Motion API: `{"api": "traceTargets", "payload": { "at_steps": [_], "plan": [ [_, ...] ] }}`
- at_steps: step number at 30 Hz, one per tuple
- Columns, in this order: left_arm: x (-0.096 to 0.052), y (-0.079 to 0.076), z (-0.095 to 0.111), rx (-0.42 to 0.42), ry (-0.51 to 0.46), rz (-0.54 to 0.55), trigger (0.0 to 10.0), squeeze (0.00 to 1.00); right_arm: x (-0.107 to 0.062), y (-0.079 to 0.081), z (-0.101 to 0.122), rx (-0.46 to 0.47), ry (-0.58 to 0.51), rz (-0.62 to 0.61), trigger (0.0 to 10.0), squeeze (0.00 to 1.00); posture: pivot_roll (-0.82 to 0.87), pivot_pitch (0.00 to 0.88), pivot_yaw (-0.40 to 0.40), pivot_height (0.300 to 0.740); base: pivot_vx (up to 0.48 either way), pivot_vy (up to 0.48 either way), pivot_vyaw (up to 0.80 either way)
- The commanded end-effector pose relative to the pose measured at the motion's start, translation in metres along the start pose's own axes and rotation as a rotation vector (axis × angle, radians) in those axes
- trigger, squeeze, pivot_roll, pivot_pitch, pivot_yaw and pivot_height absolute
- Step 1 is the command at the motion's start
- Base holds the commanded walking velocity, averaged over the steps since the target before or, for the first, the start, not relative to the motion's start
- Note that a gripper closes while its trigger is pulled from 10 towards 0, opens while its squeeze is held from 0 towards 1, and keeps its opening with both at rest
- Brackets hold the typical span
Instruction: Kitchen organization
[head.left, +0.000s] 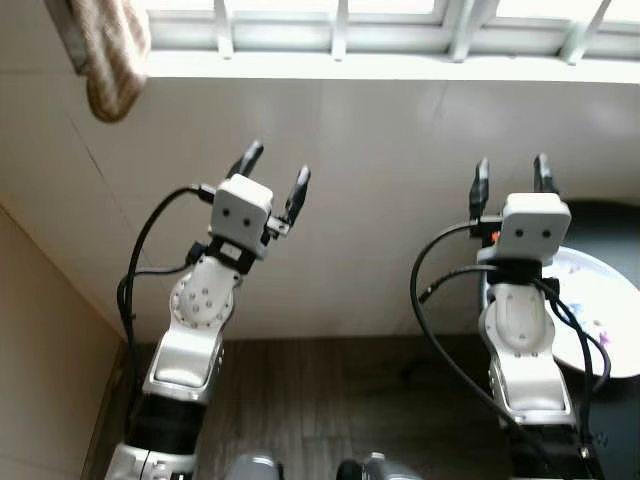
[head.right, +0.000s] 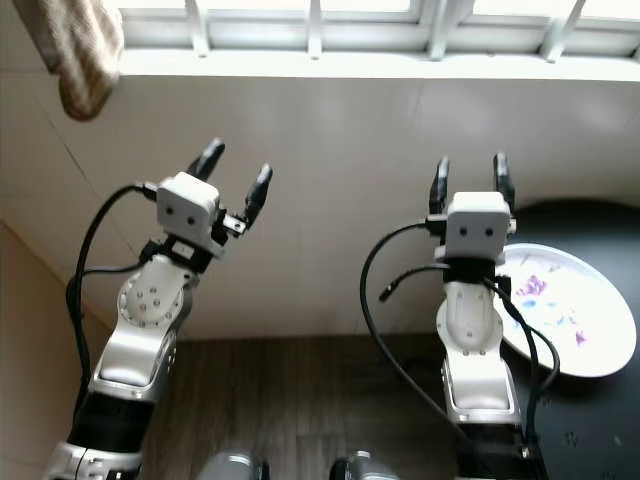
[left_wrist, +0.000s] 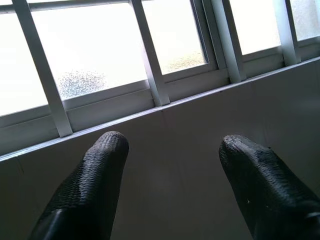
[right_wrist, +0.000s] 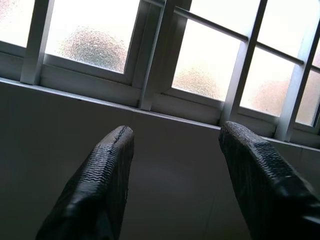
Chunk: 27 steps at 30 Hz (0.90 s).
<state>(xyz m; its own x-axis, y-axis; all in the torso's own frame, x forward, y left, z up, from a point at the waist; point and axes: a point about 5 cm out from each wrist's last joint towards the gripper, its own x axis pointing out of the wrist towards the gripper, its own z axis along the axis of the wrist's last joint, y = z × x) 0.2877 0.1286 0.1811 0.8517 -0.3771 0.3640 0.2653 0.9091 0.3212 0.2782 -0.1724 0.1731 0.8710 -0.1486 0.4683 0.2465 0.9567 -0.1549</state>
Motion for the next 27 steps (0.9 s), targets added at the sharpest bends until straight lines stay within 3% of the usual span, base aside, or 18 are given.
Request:
{"api": "traceTargets", "payload": {
  "at_steps": [1, 13, 17, 21, 23, 27],
  "plan": [
    [0.003, -0.007, 0.001, -0.016, -0.003, -0.022, 10.0, 0.0, 0.0, -0.011, -0.009, 0.0, 0.057, -0.046, 10.0, 0.0, 0.13, 0.006, -0.049, 0.74, 0.0, 0.0, -0.8],
    [0.002, -0.007, -0.002, -0.026, 0.014, -0.023, 10.0, 0.0, 0.0, -0.014, -0.011, -0.004, 0.077, -0.07, 10.0, 0.0, 0.13, 0.0, -0.05, 0.74, 0.0, 0.0, -0.8],
    [0.002, -0.006, -0.002, -0.036, 0.021, -0.017, 10.0, 0.0, 0.001, -0.018, -0.013, -0.018, 0.09, -0.097, 10.0, 0.0, 0.13, 0.002, -0.052, 0.74, 0.0, 0.453, -0.8],
    [0.003, -0.006, -0.002, -0.01, 0.015, -0.015, 10.0, 0.0, 0.001, -0.021, -0.015, -0.048, 0.105, -0.109, 10.0, 0.0, 0.13, 0.007, -0.053, 0.74, 0.0, 0.0, -0.8],
    [0.003, -0.006, -0.002, -0.012, 0.014, -0.014, 10.0, 0.0, 0.001, -0.02, -0.015, -0.094, 0.099, -0.091, 10.0, 0.0, 0.13, 0.008, -0.053, 0.74, 0.0, 0.0, 0.0],
    [0.003, -0.006, -0.002, -0.015, 0.015, -0.016, 10.0, 0.0, 0.0, -0.011, -0.019, -0.091, 0.123, -0.037, 10.0, 0.0, 0.13, 0.008, -0.053, 0.74, 0.0, 0.0, 0.0]
  ]
}}
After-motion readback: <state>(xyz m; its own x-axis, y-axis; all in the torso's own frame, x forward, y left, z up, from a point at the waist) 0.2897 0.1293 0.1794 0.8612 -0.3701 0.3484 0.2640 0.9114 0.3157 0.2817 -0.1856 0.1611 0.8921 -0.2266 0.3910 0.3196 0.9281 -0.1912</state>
